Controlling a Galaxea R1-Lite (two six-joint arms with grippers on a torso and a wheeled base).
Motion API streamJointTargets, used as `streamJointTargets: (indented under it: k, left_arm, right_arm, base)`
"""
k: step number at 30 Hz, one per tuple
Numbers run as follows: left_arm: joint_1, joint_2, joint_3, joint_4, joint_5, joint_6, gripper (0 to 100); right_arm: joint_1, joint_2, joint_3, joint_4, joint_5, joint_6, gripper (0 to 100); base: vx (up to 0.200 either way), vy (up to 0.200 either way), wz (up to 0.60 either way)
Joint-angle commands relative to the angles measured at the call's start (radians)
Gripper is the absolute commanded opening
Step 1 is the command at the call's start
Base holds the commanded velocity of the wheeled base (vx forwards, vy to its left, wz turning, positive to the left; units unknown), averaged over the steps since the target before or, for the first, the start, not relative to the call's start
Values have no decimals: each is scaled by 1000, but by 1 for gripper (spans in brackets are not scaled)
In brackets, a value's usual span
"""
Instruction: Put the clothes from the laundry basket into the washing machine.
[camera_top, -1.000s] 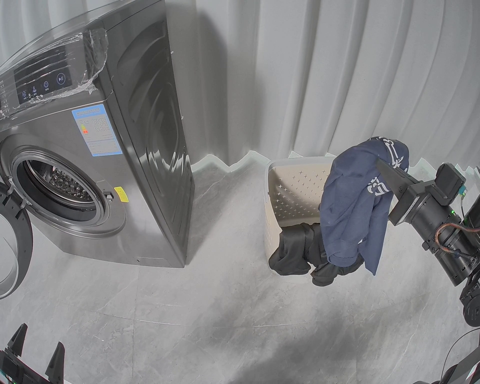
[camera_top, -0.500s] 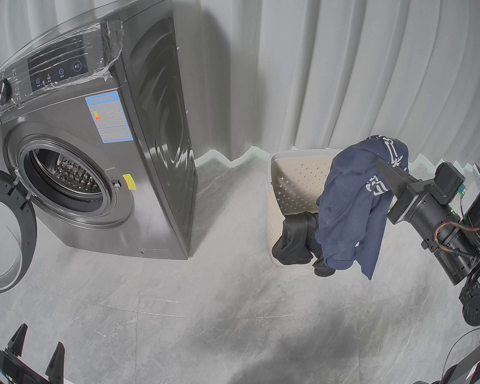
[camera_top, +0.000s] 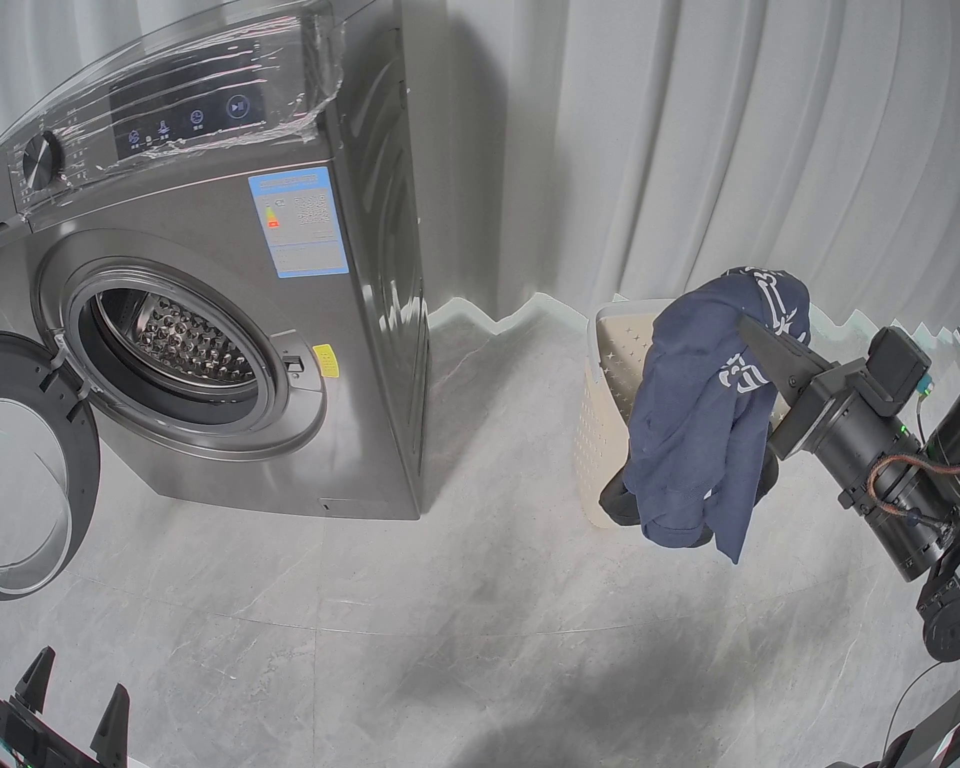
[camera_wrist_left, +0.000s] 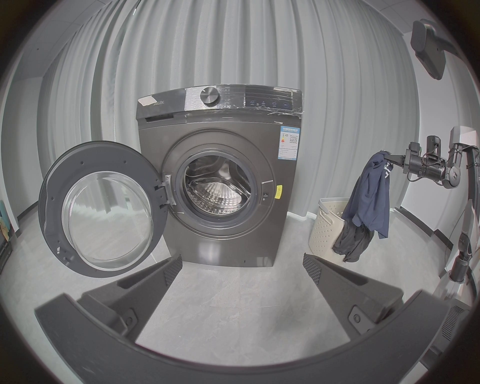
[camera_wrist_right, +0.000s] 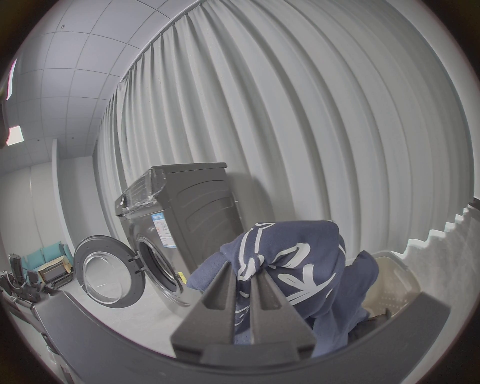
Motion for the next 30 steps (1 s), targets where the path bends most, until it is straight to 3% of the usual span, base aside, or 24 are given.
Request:
streamJointTargets:
  k: [1, 8, 17, 20, 30]
  left_arm:
    - [0, -17, 15, 0, 0, 0, 100]
    - [0, -17, 15, 0, 0, 0, 100]
    - [0, -17, 15, 0, 0, 0, 100]
    - [0, -17, 15, 0, 0, 0, 100]
    - [0, -17, 15, 0, 0, 0, 100]
  right_arm:
    - [13, 0, 2, -1, 1, 0, 0]
    - [41, 7, 18, -21, 4, 0, 0]
    - [25, 13, 26, -18, -2, 6, 0]
    - [15, 19, 26, -17, -5, 6, 0]
    - [-8, 22, 26, -11, -10, 6, 0]
  base:
    - [0, 200, 0]
    - [0, 200, 0]
    - [0, 200, 0]
    - [0, 0, 0]
    - [-200, 0, 0]
